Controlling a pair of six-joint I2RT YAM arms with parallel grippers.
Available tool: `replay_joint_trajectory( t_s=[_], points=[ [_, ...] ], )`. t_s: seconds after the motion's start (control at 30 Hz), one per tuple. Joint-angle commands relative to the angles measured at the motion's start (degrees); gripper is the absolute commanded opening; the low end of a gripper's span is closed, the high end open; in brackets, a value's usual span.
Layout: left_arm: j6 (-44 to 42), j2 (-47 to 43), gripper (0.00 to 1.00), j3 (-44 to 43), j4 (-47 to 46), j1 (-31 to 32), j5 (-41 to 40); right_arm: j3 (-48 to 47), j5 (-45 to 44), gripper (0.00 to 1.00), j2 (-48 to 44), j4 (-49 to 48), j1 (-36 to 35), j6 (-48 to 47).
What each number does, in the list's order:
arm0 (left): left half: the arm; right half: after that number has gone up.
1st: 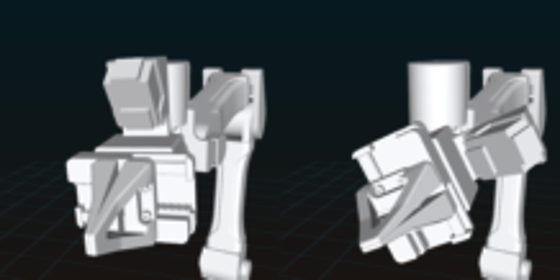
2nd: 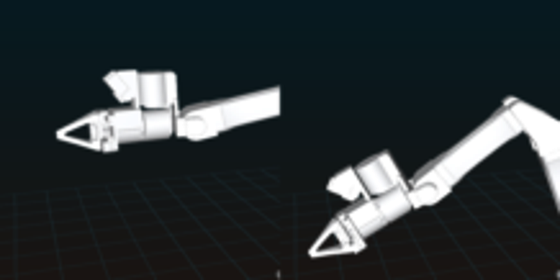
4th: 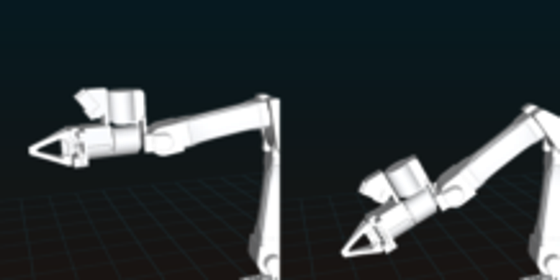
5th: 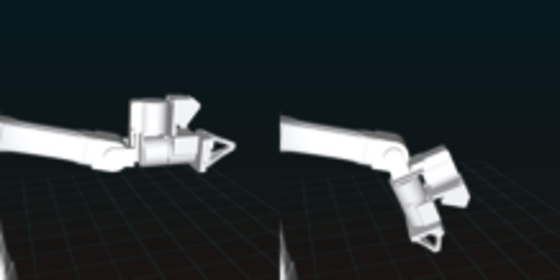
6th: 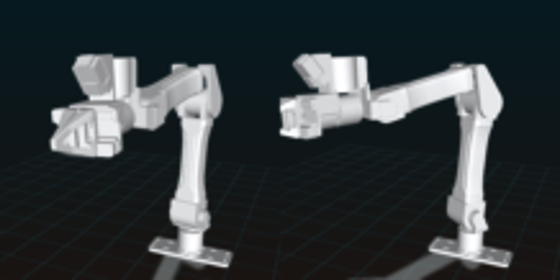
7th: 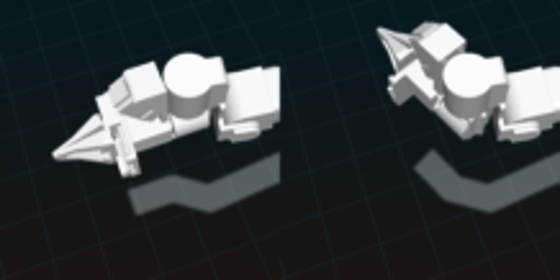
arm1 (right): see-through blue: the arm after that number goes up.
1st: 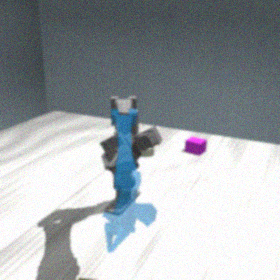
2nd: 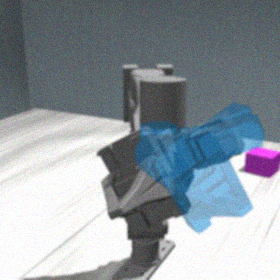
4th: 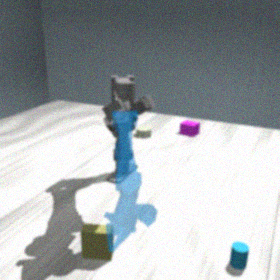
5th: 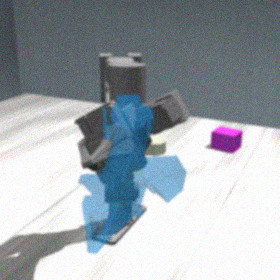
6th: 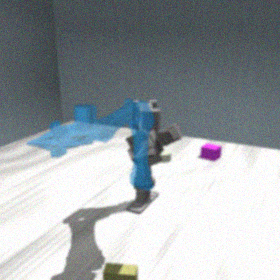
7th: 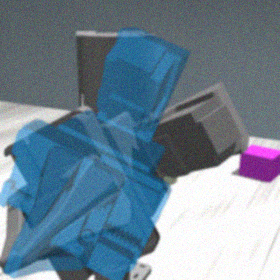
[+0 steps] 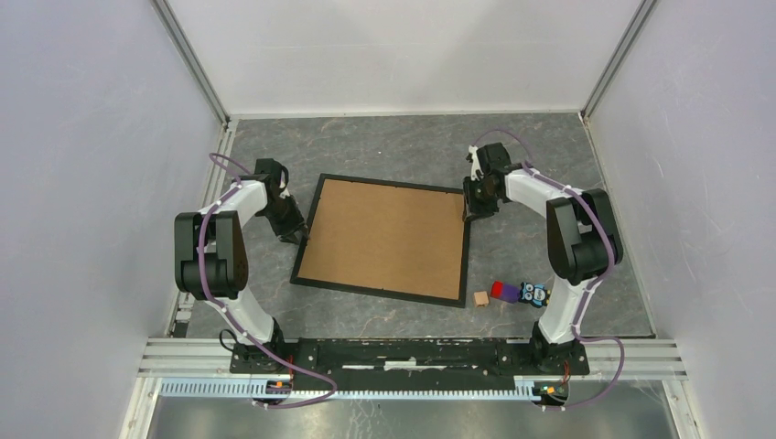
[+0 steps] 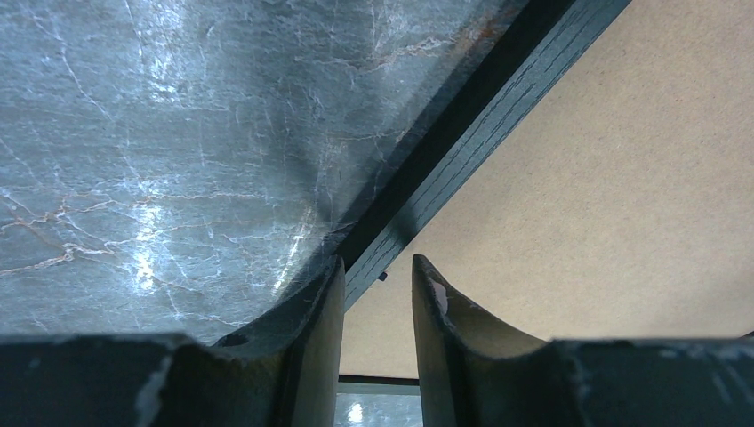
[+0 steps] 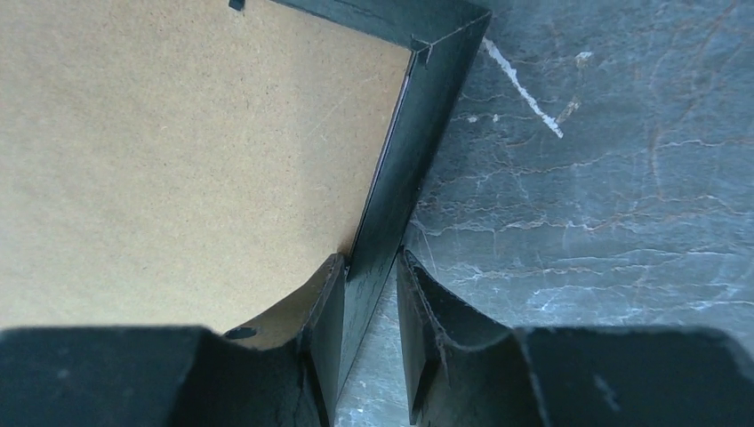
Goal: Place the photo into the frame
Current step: Install the photo frame at the center of the board.
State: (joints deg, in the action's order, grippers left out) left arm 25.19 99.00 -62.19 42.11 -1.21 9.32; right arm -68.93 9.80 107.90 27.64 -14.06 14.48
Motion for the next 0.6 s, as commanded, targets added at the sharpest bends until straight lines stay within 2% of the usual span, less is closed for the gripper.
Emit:
replay_joint_trajectory(
  t_s=[0.0,0.07,0.13,0.2,0.33,0.43,0.57],
  points=[
    [-2.1,0.7,0.39,-1.0,-0.8,0.5,3.8,1.8,-16.7,0.32,9.0,4.2,-3.6,-3.9],
    [-2.1,0.7,0.39,-1.0,-0.8,0.5,3.8,0.6,-16.1,0.32,9.4,4.8,-4.6,-4.4],
    [-2.1,0.7,0.39,-1.0,-0.9,0.5,3.9,-1.0,-10.1,0.33,7.7,4.4,-4.6,-4.9],
    [-2.0,0.7,0.39,-1.0,-0.8,0.5,3.9,-3.8,-4.0,0.35,3.6,3.8,-4.4,-4.8],
    [-2.0,0.3,0.39,-0.8,-0.8,0.5,3.6,-7.0,1.8,0.41,-5.7,2.7,-3.2,-3.3],
    [-1.9,-0.2,0.39,-0.6,-1.1,0.5,3.6,-2.4,3.5,0.51,-13.3,0.3,-1.5,-2.5],
    [-1.9,-0.4,0.39,-0.4,-1.2,0.4,3.8,7.6,5.8,0.52,-20.4,0.4,0.1,-3.0]
  ],
)
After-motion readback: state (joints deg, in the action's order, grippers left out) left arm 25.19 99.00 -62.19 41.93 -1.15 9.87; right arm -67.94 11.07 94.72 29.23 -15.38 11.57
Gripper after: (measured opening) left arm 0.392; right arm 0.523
